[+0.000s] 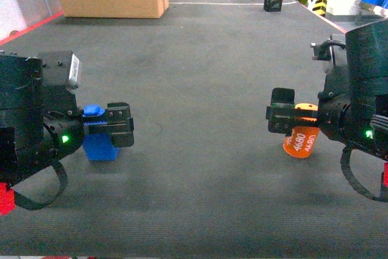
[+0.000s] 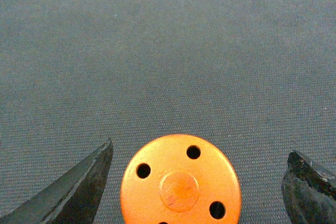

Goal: Sort blue parts and orange caps into right shelf containers

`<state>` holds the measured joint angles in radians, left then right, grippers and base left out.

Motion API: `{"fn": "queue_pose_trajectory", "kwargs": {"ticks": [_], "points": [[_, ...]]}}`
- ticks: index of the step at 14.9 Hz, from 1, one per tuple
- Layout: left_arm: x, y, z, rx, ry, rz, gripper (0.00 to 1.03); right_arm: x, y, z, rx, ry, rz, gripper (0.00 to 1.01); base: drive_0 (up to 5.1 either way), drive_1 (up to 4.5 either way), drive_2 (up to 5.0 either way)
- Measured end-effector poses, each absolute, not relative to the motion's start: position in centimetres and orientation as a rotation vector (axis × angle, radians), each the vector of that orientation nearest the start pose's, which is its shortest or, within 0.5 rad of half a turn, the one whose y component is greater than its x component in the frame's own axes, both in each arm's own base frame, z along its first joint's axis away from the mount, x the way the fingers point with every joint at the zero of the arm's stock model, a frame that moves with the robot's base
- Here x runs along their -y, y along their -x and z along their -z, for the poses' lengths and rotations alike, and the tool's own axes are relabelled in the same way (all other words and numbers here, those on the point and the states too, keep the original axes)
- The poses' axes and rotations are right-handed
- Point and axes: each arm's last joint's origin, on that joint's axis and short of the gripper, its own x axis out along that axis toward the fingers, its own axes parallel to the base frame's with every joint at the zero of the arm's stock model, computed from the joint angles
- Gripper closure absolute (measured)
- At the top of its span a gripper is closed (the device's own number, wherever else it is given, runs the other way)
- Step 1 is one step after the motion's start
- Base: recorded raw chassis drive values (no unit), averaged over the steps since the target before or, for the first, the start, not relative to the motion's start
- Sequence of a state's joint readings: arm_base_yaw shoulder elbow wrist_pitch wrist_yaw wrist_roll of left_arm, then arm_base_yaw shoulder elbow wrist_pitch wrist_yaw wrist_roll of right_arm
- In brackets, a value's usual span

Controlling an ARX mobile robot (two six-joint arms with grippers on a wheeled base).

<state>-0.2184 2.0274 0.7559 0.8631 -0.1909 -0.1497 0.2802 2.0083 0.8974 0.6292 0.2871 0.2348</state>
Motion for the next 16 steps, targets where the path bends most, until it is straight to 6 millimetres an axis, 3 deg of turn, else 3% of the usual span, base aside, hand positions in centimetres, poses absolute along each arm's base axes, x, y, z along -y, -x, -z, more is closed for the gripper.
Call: {"fn": "queue_pose_trajectory", "kwargs": {"ticks": [5, 7, 8, 10, 13, 16], "points": [[7.2, -35.1, -7.0, -0.447, 0.049, -0.028, 0.05, -10.3, -37.7, -8.4, -0.504, -0.076, 0.07, 0.03, 0.0, 0.0, 0.0], [7.4, -35.3, -7.0, -0.461, 0.045, -0.026, 0.05, -10.5, -37.9, -8.5, -0.492, -0.072, 0.083, 0.25, 0.0, 0.0, 0.0], [7.5, -35.2, -7.0, -0.465, 0.042, -0.025, 0.11, -10.6, -37.8, -8.5, -0.493, -0.072, 0.082, 0.34, 0.0, 0.0, 0.0], [7.8, -35.2, -7.0, -0.465, 0.041, -0.017, 0.34, -10.8, -37.8, -8.5, -0.494, -0.07, 0.075, 0.55, 0.0, 0.0, 0.0], [7.8, -35.2, -7.1, -0.456, 0.043, -0.015, 0.58, -10.8, -37.7, -8.5, -0.491, -0.073, 0.073, 0.56, 0.0, 0.0, 0.0], [7.5, -33.9, -8.4, -0.401, 0.061, -0.008, 0.59, -10.4, -36.0, -9.7, -0.441, -0.094, 0.06, 0.56, 0.0, 0.0, 0.0]]}}
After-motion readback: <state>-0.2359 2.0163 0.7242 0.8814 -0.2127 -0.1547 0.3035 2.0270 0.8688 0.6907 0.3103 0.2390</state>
